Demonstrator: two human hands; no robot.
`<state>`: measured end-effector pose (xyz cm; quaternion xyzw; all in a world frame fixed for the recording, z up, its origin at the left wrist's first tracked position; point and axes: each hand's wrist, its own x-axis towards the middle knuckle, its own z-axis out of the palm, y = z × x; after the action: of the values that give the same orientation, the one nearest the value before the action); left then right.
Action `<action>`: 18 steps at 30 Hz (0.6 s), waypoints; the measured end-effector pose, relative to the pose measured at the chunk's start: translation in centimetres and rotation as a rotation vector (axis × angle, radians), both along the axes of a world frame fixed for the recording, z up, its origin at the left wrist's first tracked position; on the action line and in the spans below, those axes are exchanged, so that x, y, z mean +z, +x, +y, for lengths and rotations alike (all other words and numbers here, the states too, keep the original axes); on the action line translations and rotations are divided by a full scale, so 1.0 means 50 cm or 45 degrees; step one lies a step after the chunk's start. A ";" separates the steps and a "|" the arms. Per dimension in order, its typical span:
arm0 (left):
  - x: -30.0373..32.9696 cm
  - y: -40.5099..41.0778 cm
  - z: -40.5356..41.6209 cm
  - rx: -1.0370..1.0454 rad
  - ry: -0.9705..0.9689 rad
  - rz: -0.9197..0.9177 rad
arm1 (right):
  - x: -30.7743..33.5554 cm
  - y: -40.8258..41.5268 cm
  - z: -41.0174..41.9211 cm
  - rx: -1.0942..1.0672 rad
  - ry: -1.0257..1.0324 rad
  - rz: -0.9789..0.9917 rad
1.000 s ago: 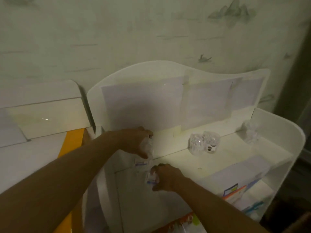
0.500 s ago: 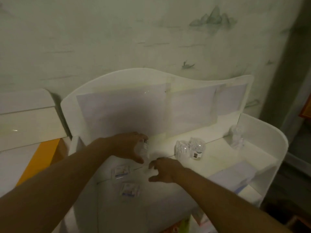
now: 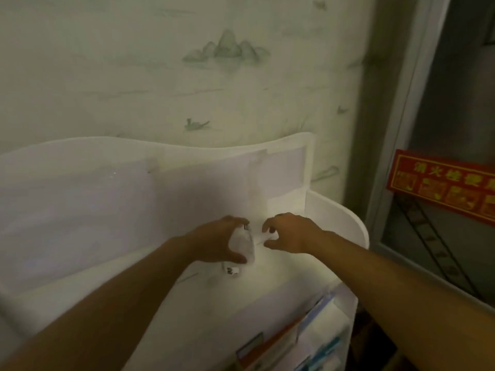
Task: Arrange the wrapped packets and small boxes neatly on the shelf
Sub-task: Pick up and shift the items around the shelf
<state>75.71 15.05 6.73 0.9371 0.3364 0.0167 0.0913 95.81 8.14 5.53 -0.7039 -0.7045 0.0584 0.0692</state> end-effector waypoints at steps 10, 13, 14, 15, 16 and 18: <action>-0.180 0.254 0.031 0.114 -0.009 0.246 | -0.087 0.233 -0.034 -0.166 -0.046 0.127; -0.217 0.284 0.065 0.190 0.018 0.272 | -0.112 0.267 -0.025 -0.165 -0.081 0.127; -0.226 0.293 0.075 0.214 0.010 0.264 | -0.118 0.275 -0.023 -0.161 -0.089 0.125; -0.233 0.303 0.083 0.235 0.000 0.252 | -0.124 0.283 -0.020 -0.158 -0.094 0.125; -0.239 0.313 0.089 0.248 -0.008 0.237 | -0.128 0.290 -0.018 -0.155 -0.096 0.127; -0.244 0.331 0.100 0.250 -0.011 0.209 | -0.132 0.303 -0.012 -0.146 -0.101 0.128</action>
<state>92.26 20.07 -5.49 0.8975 0.4329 -0.0525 0.0655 110.97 7.53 -1.08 -0.7414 -0.6558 0.1175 0.0800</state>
